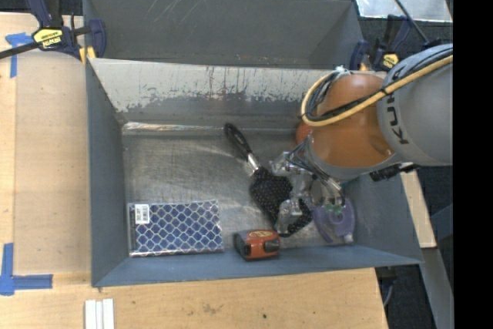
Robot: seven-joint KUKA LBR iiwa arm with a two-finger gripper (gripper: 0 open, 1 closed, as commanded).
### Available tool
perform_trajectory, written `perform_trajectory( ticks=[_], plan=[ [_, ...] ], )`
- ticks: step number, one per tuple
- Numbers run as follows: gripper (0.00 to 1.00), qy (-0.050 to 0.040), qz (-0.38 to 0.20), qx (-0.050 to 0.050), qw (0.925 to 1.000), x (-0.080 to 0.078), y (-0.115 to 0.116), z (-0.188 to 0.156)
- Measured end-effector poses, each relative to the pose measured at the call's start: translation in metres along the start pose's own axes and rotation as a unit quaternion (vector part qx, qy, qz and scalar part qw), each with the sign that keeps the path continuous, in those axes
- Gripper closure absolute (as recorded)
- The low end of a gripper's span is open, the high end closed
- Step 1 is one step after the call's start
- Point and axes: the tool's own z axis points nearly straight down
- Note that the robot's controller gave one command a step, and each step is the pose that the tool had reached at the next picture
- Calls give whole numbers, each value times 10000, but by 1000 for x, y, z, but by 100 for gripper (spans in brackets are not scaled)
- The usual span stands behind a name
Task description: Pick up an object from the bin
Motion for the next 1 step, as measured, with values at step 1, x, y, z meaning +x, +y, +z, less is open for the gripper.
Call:
perform_trajectory(
  ticks=[1],
  plan=[
    [100,-255,399,-13,9989,12,18,4]
  ],
)
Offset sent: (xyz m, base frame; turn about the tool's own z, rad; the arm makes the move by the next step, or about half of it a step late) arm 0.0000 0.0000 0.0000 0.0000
